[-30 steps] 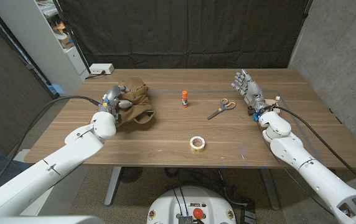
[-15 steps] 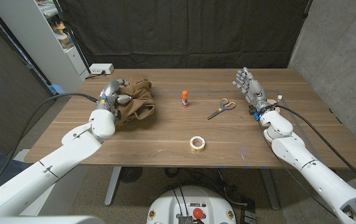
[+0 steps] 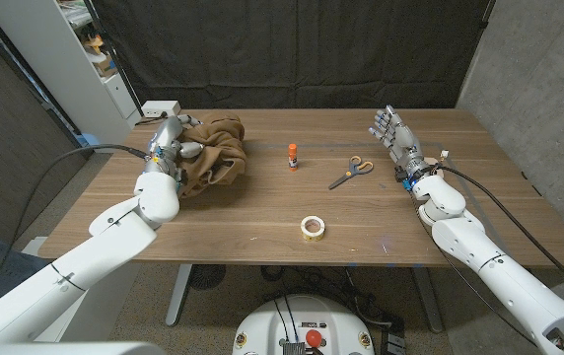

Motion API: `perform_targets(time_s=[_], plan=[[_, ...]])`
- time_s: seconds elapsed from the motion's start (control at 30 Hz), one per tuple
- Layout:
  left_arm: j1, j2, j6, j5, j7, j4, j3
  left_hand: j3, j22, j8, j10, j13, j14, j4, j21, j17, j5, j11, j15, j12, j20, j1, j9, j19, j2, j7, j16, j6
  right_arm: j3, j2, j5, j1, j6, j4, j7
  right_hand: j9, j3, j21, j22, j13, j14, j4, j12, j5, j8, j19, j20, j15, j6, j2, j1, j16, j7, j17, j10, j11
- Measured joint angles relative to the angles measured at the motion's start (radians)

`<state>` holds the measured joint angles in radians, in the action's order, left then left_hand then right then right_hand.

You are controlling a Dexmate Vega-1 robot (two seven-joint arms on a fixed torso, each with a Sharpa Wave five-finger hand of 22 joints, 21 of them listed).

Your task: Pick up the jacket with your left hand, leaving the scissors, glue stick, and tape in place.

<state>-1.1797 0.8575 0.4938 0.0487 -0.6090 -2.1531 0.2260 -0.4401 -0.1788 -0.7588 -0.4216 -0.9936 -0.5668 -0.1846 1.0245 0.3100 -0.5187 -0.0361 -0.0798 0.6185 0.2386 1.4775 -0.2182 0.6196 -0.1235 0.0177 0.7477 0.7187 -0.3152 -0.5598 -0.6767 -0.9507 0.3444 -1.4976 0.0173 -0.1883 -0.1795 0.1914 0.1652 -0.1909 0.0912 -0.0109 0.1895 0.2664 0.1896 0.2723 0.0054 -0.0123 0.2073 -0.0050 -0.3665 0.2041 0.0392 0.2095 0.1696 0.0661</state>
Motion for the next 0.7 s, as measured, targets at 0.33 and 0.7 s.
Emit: perform_targets(time_s=[0.33,0.7], plan=[[-0.025,-0.025,-0.001,0.035,-0.027,-0.03,-0.029,0.0,0.0,-0.046,-0.005,-0.018,0.0,0.0,0.009,0.046,-0.009,-0.005,0.0,0.0,-0.007,0.004,0.0,-0.004,-0.004,0.0,0.0,0.0,0.001,-0.009,0.002,-0.001,-0.002,-0.009,0.002,0.0,0.0,0.0,0.0,0.0,0.0,0.0,0.0,0.0,0.0,0.0,0.0,0.0,0.0,0.004,0.004,0.0,0.0,0.0,0.0,0.0],[-0.027,-0.048,0.006,0.072,-0.032,-0.049,-0.039,0.0,0.0,-0.046,-0.005,-0.037,0.0,0.0,0.021,0.046,-0.009,-0.005,0.0,-0.002,-0.012,0.004,0.0,-0.009,-0.004,0.0,0.003,0.0,0.003,-0.013,0.002,0.007,-0.009,-0.001,0.009,0.0,0.0,0.0,0.0,0.0,0.0,0.0,0.0,0.0,0.0,0.0,0.0,0.0,0.0,0.008,0.0,0.0,0.0,0.0,0.0,0.0]])
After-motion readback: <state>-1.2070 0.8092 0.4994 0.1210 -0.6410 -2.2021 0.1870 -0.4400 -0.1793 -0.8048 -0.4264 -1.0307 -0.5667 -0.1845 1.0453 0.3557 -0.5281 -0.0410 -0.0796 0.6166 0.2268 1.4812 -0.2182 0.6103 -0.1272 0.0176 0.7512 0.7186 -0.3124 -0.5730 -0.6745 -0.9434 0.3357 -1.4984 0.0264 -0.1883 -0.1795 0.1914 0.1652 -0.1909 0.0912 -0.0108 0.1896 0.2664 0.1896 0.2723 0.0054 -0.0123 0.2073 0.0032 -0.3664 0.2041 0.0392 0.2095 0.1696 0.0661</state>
